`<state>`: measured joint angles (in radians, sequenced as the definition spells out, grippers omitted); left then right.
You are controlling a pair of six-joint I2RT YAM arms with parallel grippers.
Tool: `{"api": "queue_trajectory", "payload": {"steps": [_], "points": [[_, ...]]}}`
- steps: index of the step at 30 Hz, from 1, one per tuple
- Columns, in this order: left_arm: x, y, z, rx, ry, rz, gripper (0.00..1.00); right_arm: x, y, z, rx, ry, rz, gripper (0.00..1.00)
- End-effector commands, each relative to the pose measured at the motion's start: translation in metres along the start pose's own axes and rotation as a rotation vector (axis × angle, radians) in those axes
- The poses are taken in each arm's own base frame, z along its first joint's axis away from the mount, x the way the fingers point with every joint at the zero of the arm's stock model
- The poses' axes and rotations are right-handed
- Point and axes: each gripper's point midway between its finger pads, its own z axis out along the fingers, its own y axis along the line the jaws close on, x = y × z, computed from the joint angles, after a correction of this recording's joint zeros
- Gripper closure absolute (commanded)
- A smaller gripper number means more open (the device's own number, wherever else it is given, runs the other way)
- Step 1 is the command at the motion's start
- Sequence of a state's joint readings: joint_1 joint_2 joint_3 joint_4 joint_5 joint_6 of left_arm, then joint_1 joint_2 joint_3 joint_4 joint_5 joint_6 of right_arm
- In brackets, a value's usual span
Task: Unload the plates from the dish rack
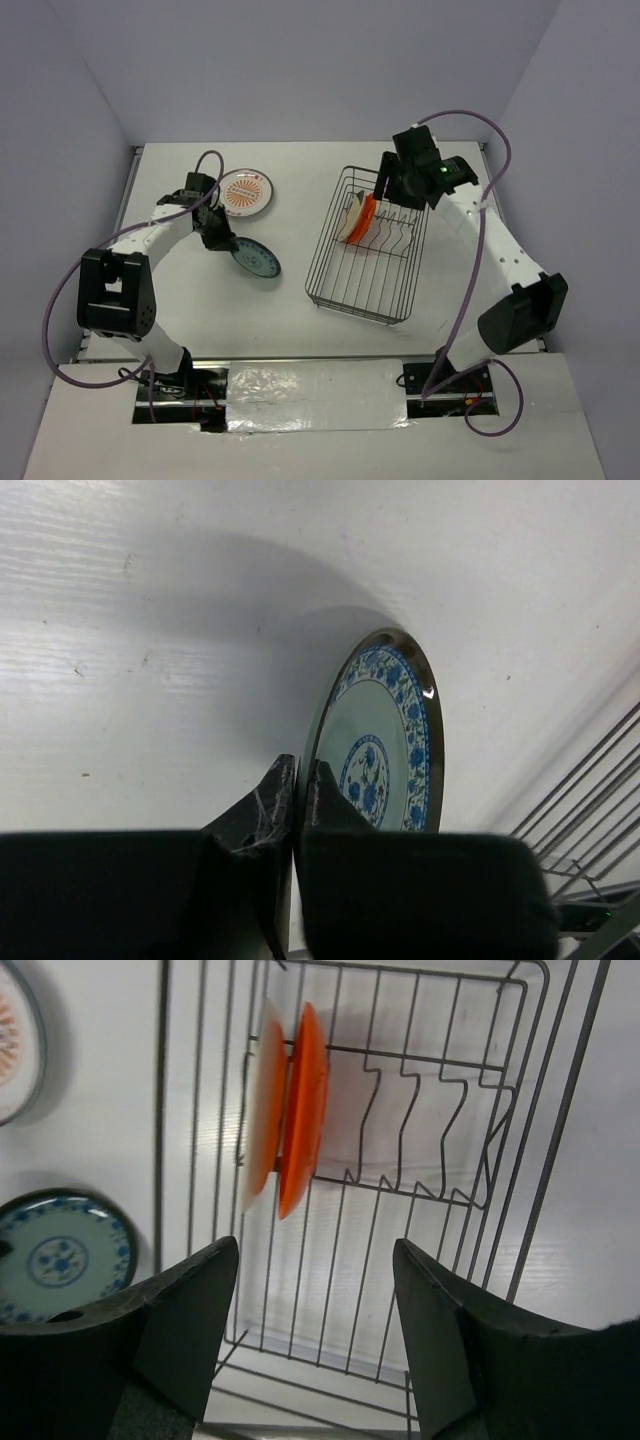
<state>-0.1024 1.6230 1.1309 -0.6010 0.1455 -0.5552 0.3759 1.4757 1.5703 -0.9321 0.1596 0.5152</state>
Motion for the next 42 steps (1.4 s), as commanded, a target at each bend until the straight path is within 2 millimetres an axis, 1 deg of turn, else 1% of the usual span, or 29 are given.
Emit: {"api": "queue_trajectory", "payload": {"steps": [1,2,3,4,5,6,11,15,16,18,20,21,22,23,24,26,27,29,30,31,32,33,35,36,38,39,40,41,42], "points": [[-0.009,0.006,-0.001,-0.026,-0.078,0.005,0.83,0.008,-0.018,0.024,0.125,0.049,-0.036,0.3],[-0.002,0.012,0.001,-0.047,-0.064,-0.006,0.78,0.008,-0.017,0.029,0.128,0.051,-0.039,0.38],[-0.001,0.017,0.0,-0.072,-0.07,-0.013,0.66,0.01,-0.017,0.037,0.134,0.061,-0.041,0.4],[0.003,0.022,-0.003,-0.091,-0.074,-0.028,0.49,0.008,-0.015,0.04,0.13,0.057,-0.038,0.43],[0.007,0.027,-0.005,-0.115,-0.069,-0.037,0.08,0.007,-0.013,0.044,0.129,0.059,-0.041,0.46],[0.007,0.028,-0.009,-0.117,-0.081,-0.038,0.01,0.013,-0.013,0.054,0.138,0.088,-0.047,0.46],[0.017,0.032,-0.017,-0.122,-0.072,-0.027,0.0,0.009,-0.007,0.068,0.142,0.1,-0.049,0.47],[0.018,0.03,-0.034,-0.115,-0.086,0.007,0.0,0.01,-0.008,0.077,0.158,0.11,-0.058,0.48],[0.015,0.028,-0.04,-0.11,-0.096,0.024,0.01,0.009,-0.007,0.08,0.161,0.112,-0.064,0.48],[0.011,0.025,-0.05,-0.102,-0.112,0.039,0.01,0.016,-0.011,0.09,0.191,0.144,-0.074,0.48],[0.006,0.02,-0.063,-0.095,-0.129,0.057,0.0,0.02,-0.012,0.1,0.2,0.16,-0.083,0.49],[-0.002,0.014,-0.073,-0.08,-0.158,0.068,0.0,0.022,-0.011,0.103,0.2,0.163,-0.084,0.5],[-0.002,0.013,-0.079,-0.08,-0.16,0.071,0.01,0.023,-0.011,0.105,0.201,0.168,-0.085,0.51],[-0.005,0.011,-0.085,-0.074,-0.172,0.074,0.01,0.027,-0.015,0.111,0.217,0.181,-0.087,0.53],[-0.01,0.006,-0.094,-0.067,-0.187,0.082,0.01,0.028,-0.016,0.113,0.228,0.186,-0.083,0.59],[-0.014,0.002,-0.103,-0.06,-0.202,0.088,0.0,0.033,-0.019,0.118,0.252,0.201,-0.085,0.64],[-0.02,-0.002,-0.11,-0.051,-0.221,0.093,0.0,0.033,-0.017,0.119,0.246,0.199,-0.079,0.72],[-0.021,-0.004,-0.118,-0.047,-0.231,0.098,0.0,0.032,-0.013,0.117,0.248,0.188,-0.075,0.81],[-0.025,-0.006,-0.122,-0.042,-0.243,0.104,0.0,0.026,-0.009,0.11,0.251,0.172,-0.063,0.86],[-0.026,-0.008,-0.125,-0.038,-0.251,0.106,0.0,0.022,-0.006,0.105,0.259,0.155,-0.063,0.87],[-0.026,-0.008,-0.127,-0.039,-0.25,0.107,0.0,0.014,-0.009,0.1,0.291,0.125,-0.06,0.89],[-0.028,-0.009,-0.129,-0.036,-0.257,0.113,0.0,0.005,-0.005,0.088,0.299,0.104,-0.051,0.91],[-0.027,-0.009,-0.131,-0.039,-0.253,0.118,0.01,-0.004,-0.009,0.075,0.332,0.079,-0.063,0.92],[-0.028,-0.009,-0.132,-0.038,-0.255,0.122,0.0,-0.016,-0.004,0.066,0.325,0.05,-0.06,0.93],[-0.033,-0.006,-0.133,-0.064,-0.269,0.125,0.0,-0.02,-0.012,0.051,0.365,0.06,-0.086,0.95],[-0.036,-0.008,-0.137,-0.063,-0.279,0.127,0.0,-0.035,-0.012,0.04,0.38,0.018,-0.096,0.96],[-0.037,-0.009,-0.138,-0.059,-0.28,0.129,0.01,-0.038,-0.016,0.033,0.401,0.012,-0.108,0.97],[-0.04,-0.012,-0.14,-0.054,-0.281,0.128,0.0,-0.039,-0.025,0.022,0.439,0.024,-0.128,0.98],[-0.046,-0.018,-0.147,-0.035,-0.302,0.132,0.0,-0.052,-0.028,0.008,0.465,-0.021,-0.141,0.99]]}}
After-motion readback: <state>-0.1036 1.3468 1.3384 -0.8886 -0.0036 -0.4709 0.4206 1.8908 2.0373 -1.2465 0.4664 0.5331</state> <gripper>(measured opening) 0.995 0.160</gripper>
